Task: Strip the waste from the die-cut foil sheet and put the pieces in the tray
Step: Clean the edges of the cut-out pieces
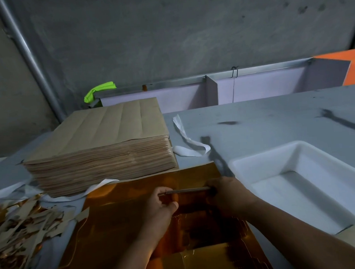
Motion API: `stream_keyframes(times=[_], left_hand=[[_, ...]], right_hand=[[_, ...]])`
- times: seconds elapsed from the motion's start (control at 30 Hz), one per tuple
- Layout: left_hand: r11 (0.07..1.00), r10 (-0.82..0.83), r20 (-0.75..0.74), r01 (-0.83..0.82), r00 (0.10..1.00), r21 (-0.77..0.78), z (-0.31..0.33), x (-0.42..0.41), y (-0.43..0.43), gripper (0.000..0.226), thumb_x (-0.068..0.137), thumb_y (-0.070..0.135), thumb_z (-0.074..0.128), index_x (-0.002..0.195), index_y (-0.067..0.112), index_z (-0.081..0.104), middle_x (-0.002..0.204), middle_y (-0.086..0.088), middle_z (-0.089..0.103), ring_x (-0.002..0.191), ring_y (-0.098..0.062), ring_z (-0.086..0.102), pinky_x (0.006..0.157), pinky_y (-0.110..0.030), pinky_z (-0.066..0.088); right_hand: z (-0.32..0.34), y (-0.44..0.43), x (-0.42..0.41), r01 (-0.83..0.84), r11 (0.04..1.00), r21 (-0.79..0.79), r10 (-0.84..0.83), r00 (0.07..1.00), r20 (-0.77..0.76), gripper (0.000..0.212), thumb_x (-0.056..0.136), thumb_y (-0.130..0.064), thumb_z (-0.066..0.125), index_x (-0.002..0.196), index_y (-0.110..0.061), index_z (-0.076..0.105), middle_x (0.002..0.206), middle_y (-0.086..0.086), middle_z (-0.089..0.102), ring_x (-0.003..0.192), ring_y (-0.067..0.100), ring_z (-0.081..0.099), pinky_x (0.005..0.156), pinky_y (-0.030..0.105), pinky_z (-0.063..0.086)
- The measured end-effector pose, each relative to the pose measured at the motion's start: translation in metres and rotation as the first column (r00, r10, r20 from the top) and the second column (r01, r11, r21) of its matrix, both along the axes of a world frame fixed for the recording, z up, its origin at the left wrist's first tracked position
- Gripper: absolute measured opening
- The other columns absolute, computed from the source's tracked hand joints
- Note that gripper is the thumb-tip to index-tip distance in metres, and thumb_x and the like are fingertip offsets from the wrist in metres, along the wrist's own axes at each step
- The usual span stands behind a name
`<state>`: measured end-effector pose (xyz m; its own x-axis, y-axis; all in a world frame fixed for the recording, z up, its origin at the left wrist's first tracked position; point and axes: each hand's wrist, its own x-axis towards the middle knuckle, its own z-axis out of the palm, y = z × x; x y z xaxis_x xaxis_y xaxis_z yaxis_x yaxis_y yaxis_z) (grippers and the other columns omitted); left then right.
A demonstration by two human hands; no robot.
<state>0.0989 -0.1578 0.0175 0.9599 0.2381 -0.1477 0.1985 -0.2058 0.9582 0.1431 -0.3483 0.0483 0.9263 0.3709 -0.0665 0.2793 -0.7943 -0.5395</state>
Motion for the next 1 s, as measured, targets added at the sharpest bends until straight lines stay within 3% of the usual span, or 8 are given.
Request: stream_keyframes(times=[0.1,0.2,0.3,0.47,0.57,0.7,0.83,1.0], left_hand=[[1.0,0.014,0.004,-0.014,1.0,0.022,0.001,0.001,0.0,0.043,0.089,-0.001,0.062,0.121,0.028,0.054,0.12,-0.002,0.06,0.107,-0.022,0.061,0.091,-0.042,0.053],[0.997,0.076,0.07,-0.073,0.995,-0.033,0.002,0.001,0.003,0.04,0.091,-0.001,0.056,0.12,0.027,0.055,0.12,0.004,0.057,0.104,-0.015,0.058,0.08,-0.03,0.048],[0.986,0.155,0.13,-0.146,0.979,-0.079,0.006,0.0,0.008,0.021,0.1,0.015,0.045,0.105,0.028,0.061,0.115,0.005,0.06,0.098,-0.008,0.053,0.071,-0.025,0.037],[0.97,0.219,0.014,-0.216,0.976,-0.115,0.008,0.002,0.006,0.025,0.101,0.042,0.042,0.097,0.029,0.064,0.104,-0.001,0.058,0.085,-0.013,0.052,0.064,-0.029,0.035],[0.973,0.206,0.007,-0.204,0.979,-0.112,0.004,0.002,0.002,0.016,0.098,0.037,0.052,0.103,0.026,0.062,0.101,-0.003,0.061,0.083,-0.014,0.056,0.063,-0.027,0.039],[0.967,0.214,0.02,-0.209,0.977,-0.145,0.003,0.002,0.001,0.008,0.098,0.031,0.056,0.097,0.025,0.061,0.099,-0.006,0.064,0.086,-0.017,0.061,0.065,-0.026,0.043],[0.962,0.222,0.037,-0.212,0.974,-0.173,0.001,0.003,0.002,0.009,0.098,0.03,0.056,0.097,0.023,0.062,0.098,-0.008,0.065,0.086,-0.019,0.062,0.068,-0.027,0.046],[0.936,0.233,-0.001,-0.224,0.973,-0.272,-0.002,0.004,-0.002,0.01,0.096,0.033,0.058,0.098,0.023,0.059,0.095,-0.014,0.066,0.087,-0.025,0.065,0.08,-0.036,0.053]], right_hand=[[-0.001,0.0,0.001,-0.003,1.0,0.004,0.003,1.0,0.004,0.011,0.097,-0.018,0.057,0.102,-0.025,0.064,0.088,-0.01,0.057,0.078,0.007,0.055,0.069,0.014,0.039],[-0.002,0.0,0.001,0.004,1.0,0.011,-0.004,1.0,-0.009,0.012,0.096,-0.016,0.057,0.1,-0.026,0.063,0.083,-0.011,0.056,0.074,0.005,0.055,0.062,0.012,0.039],[-0.002,-0.001,0.002,0.004,1.0,0.005,-0.003,1.0,-0.011,0.012,0.096,-0.015,0.056,0.093,-0.027,0.06,0.079,-0.012,0.056,0.071,0.004,0.055,0.057,0.011,0.038],[-0.002,-0.001,0.003,0.001,1.0,-0.004,-0.001,1.0,-0.01,0.012,0.095,-0.015,0.056,0.089,-0.024,0.061,0.076,-0.01,0.056,0.067,0.003,0.054,0.054,0.011,0.038],[-0.002,-0.001,0.003,-0.002,1.0,-0.013,0.002,1.0,-0.021,0.01,0.095,-0.015,0.056,0.095,-0.023,0.062,0.079,-0.01,0.056,0.069,0.003,0.055,0.055,0.011,0.038],[-0.003,-0.002,0.003,-0.011,1.0,-0.013,0.01,1.0,-0.028,0.019,0.096,-0.014,0.055,0.085,-0.028,0.055,0.076,-0.011,0.054,0.068,0.003,0.053,0.056,0.011,0.037],[-0.004,-0.002,0.004,-0.006,1.0,-0.012,0.006,1.0,-0.017,0.014,0.097,-0.015,0.055,0.105,-0.022,0.065,0.084,-0.009,0.057,0.074,0.005,0.055,0.057,0.009,0.036],[-0.004,-0.001,0.002,-0.007,1.0,-0.015,0.006,0.999,-0.038,0.019,0.098,-0.014,0.053,0.112,-0.019,0.065,0.097,-0.001,0.064,0.083,0.011,0.058,0.065,0.014,0.042]])
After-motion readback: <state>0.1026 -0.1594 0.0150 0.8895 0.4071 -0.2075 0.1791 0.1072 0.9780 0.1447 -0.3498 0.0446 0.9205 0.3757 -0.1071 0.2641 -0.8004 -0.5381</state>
